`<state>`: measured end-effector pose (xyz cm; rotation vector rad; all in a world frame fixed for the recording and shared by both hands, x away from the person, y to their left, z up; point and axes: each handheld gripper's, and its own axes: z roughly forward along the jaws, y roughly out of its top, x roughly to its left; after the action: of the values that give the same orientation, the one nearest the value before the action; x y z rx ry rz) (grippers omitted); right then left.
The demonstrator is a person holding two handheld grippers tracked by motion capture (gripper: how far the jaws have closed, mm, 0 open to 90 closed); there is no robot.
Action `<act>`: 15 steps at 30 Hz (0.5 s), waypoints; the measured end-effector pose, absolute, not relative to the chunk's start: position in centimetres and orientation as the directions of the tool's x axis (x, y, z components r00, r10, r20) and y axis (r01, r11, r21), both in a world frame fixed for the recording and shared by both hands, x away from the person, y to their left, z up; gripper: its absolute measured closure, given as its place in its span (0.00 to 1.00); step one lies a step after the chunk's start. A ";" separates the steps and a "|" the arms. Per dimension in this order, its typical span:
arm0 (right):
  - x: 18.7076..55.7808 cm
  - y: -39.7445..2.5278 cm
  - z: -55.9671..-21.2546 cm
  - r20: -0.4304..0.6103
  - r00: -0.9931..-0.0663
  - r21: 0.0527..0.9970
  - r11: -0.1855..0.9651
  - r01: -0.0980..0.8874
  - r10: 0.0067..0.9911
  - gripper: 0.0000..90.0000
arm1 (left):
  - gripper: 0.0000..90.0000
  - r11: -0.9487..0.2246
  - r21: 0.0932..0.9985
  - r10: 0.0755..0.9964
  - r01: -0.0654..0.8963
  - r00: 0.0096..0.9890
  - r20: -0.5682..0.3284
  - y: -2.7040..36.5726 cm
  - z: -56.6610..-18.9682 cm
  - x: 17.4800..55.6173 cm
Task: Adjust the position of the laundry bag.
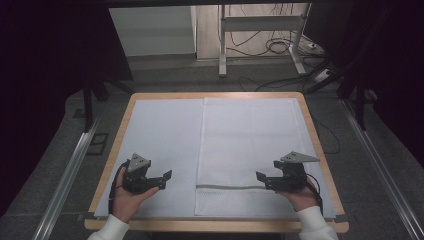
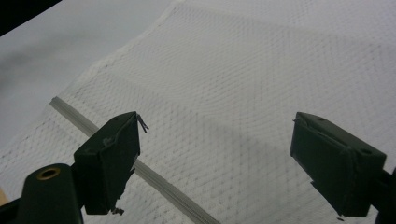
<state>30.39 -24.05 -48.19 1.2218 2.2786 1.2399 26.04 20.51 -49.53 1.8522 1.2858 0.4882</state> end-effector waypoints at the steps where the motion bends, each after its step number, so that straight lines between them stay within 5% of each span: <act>1: 30.4 -24.1 -48.1 0.138 -0.601 0.794 0.275 0.543 0.787 0.18 | 0.16 -0.146 0.791 0.906 0.594 0.401 -0.134 20.5 -49.5 26.1; 15: 30.1 -24.2 -48.6 0.109 -0.618 0.807 0.295 0.513 0.779 0.21 | 0.18 -0.098 0.788 0.914 0.608 0.368 -0.170 19.6 -49.4 25.8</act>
<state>30.15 -24.22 -48.60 1.1717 2.2630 1.2347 25.75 19.58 -49.36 1.8050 1.3350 0.4673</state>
